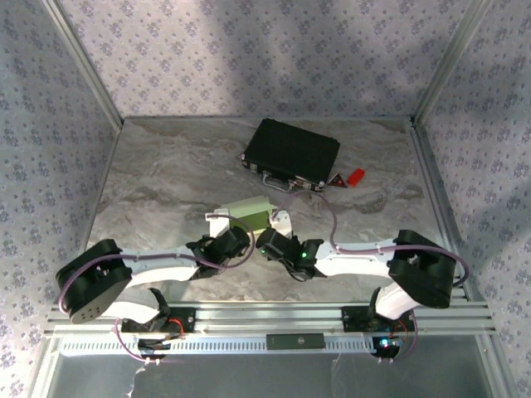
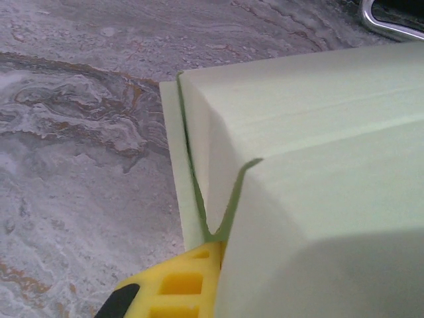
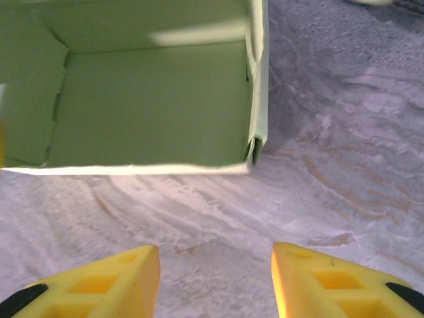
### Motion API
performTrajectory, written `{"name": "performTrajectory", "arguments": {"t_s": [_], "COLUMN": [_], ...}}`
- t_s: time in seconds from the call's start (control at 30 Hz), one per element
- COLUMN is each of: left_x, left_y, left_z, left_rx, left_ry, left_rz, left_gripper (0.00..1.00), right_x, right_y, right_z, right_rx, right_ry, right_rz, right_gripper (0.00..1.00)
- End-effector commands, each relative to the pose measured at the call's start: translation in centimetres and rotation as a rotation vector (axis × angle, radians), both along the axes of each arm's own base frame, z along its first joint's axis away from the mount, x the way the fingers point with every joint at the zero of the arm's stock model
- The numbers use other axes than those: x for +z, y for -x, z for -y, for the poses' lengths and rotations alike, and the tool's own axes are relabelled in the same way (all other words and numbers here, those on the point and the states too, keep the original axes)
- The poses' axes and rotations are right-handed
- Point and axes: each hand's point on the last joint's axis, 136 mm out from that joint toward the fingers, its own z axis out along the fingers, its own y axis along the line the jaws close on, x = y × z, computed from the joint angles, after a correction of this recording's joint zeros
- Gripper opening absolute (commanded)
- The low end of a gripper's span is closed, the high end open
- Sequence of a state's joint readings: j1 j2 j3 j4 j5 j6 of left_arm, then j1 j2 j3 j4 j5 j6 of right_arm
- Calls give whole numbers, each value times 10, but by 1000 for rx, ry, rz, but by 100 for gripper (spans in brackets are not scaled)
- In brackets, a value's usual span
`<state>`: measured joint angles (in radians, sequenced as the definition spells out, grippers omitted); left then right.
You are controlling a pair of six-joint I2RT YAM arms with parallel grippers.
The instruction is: Fold the paper box
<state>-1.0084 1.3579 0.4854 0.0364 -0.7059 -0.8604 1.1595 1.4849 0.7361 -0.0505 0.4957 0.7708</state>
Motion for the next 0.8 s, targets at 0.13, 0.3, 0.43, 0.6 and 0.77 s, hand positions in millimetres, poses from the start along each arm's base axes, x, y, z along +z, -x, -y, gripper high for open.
{"name": "performTrajectory", "arguments": {"t_s": [0.13,0.3,0.43,0.6,0.77], "left_x": [-11,-9,-9,-10,-9], "left_y": [8,7,7,7,6], "left_z": [-10,-8,-6,-5,-5], "left_rx": [-6,-11,-14,-14,-12], "left_ry": [-87,-80,-76,-80,-81], "left_rz": [-56,-51,-51,-53,-54], "left_gripper": [0,0,0,0,0], "right_x": [48,105,143,167,160], "right_y": [33,34,12,-42,-90], "right_z": [14,41,45,18,-15], "right_rx": [22,-40,-76,-89,-91], "right_ry": [-196,-381,-520,-522,-483], "right_rz": [-19,31,27,-52,-111], "right_gripper": [50,48,38,28,24]}}
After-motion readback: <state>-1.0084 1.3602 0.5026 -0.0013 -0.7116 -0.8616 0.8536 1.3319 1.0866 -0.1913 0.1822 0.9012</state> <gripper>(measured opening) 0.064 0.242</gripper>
